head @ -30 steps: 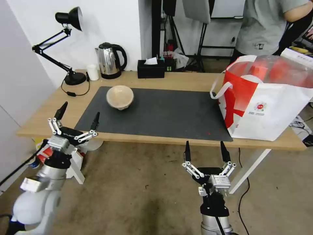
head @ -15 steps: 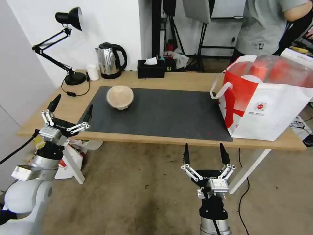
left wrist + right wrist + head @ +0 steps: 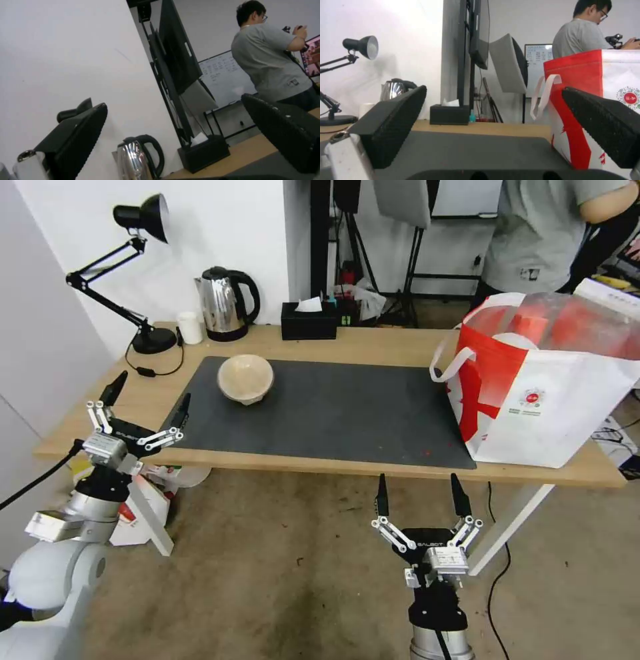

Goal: Pick up the trash from the table and place it into the takeout bag.

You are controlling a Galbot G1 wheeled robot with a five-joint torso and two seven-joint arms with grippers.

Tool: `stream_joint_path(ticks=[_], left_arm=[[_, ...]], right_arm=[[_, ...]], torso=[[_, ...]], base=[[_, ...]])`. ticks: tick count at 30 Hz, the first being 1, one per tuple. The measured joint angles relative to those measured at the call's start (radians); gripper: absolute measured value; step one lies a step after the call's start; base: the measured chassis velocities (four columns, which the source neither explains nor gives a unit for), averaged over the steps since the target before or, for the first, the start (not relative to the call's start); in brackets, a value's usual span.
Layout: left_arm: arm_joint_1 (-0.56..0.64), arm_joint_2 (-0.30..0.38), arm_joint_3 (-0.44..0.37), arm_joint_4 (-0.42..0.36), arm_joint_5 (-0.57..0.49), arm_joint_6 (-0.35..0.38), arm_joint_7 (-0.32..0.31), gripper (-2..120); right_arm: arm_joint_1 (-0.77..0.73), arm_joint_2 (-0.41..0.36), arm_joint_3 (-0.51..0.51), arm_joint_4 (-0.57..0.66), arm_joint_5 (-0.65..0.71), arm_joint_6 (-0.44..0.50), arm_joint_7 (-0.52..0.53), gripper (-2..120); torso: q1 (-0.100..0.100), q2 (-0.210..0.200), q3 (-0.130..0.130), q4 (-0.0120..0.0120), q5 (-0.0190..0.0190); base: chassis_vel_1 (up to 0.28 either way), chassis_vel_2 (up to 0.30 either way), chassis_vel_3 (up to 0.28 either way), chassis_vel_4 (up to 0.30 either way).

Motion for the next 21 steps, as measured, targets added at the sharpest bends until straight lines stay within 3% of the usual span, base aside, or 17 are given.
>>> stream_joint_path(ticks=[11, 21], left_arm=[[-0.055, 0.099, 0.057, 0.052, -0.023, 0.034, -0.001, 100], [-0.172, 0.293, 0.178, 0.165, -0.084, 0.086, -0.002, 100]], right_arm=[[0.0, 0.0, 0.0, 0.0, 0.0, -0.001, 0.0, 100], [0.0, 0.0, 0.0, 0.001, 0.0, -0.002, 0.0, 100]], torso=[[0.0, 0.0, 0.0, 0.0, 0.0], [0.0, 0.0, 0.0, 0.0, -0.0001]], base=[[0.0, 0.0, 0.0, 0.0], [0.0, 0.0, 0.0, 0.0]])
